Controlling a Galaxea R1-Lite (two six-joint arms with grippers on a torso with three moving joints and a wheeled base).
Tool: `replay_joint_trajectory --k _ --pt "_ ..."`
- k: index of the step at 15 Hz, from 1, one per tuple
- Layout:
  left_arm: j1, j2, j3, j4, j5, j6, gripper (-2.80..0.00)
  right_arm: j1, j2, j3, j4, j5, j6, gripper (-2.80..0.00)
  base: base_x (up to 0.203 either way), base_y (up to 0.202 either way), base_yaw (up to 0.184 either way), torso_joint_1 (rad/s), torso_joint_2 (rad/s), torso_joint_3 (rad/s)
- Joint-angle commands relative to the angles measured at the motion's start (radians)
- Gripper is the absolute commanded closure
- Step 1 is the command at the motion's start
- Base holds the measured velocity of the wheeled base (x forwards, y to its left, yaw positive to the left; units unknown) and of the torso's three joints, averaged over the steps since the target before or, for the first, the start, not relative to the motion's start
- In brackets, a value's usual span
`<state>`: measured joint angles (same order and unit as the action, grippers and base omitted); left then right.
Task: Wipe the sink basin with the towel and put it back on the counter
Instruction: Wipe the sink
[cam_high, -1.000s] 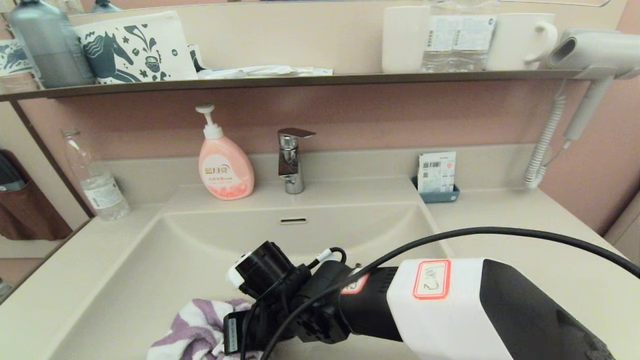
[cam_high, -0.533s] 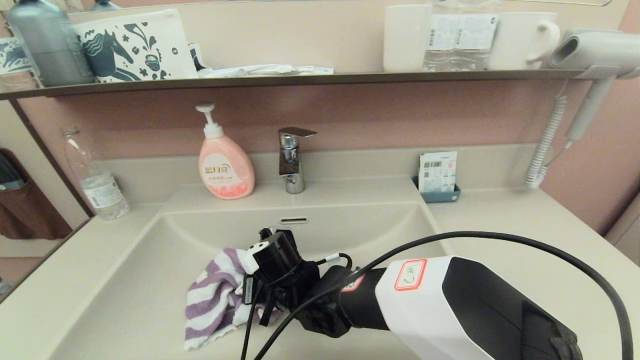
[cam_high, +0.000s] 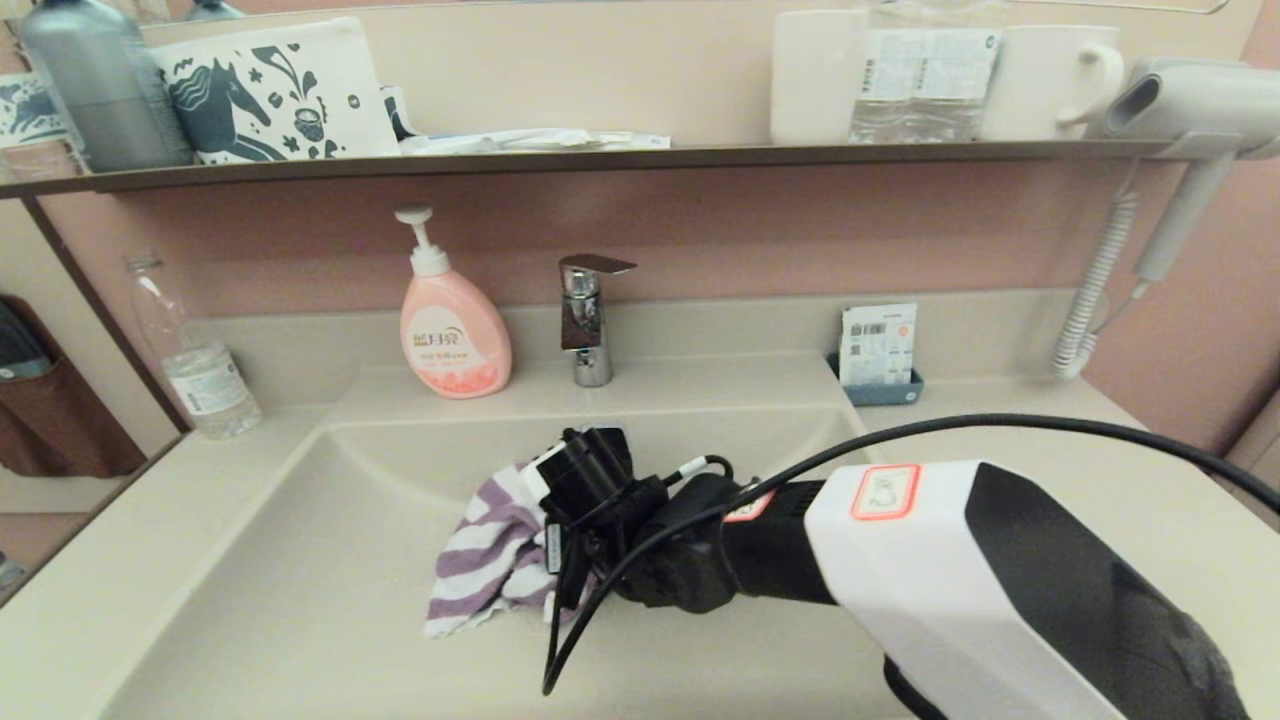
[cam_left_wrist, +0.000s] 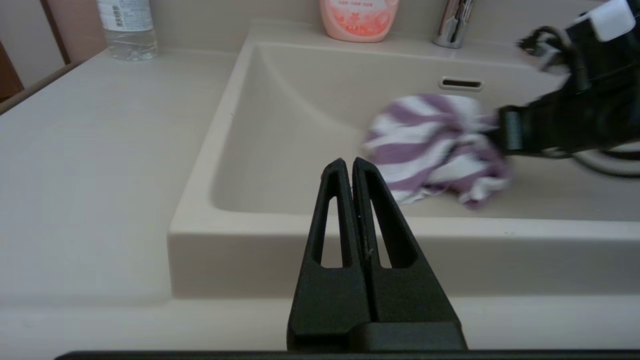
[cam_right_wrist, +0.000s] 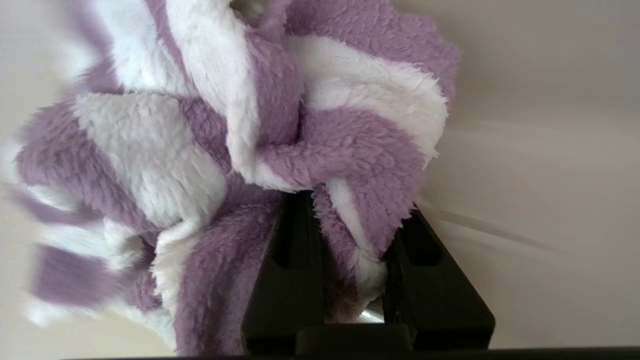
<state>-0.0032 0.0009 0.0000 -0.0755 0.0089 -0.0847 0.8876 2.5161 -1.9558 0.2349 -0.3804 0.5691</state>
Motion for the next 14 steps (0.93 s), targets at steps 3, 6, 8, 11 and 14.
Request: replay_joint_trajectory --k 3,6,8,11,14 --pt "0.0 0.001 0.0 -0.001 0.0 -0.001 0.0 -0.029 -0.08 0.007 0.323 -0.154 0.02 0.0 0.0 0.0 0.0 0.0 0.0 0.0" --pt "0.0 0.001 0.0 -0.001 0.0 -0.001 0.0 -0.052 -0.098 0.009 0.531 -0.172 0.065 0.0 0.0 0.0 0.0 0.0 0.0 0.0" --pt "0.0 0.001 0.0 -0.001 0.0 -0.001 0.0 -0.057 -0.096 0.007 0.595 -0.145 0.089 0.0 0.0 0.0 0.0 0.0 0.0 0.0" --pt "0.0 0.001 0.0 -0.001 0.0 -0.001 0.0 -0.042 -0.088 -0.004 0.613 0.114 0.09 0.0 0.0 0.0 0.0 0.0 0.0 0.0" --pt "0.0 0.001 0.0 -0.001 0.0 -0.001 0.0 0.004 -0.037 -0.012 0.539 0.196 0.077 0.0 0.0 0.0 0.0 0.0 0.0 0.0"
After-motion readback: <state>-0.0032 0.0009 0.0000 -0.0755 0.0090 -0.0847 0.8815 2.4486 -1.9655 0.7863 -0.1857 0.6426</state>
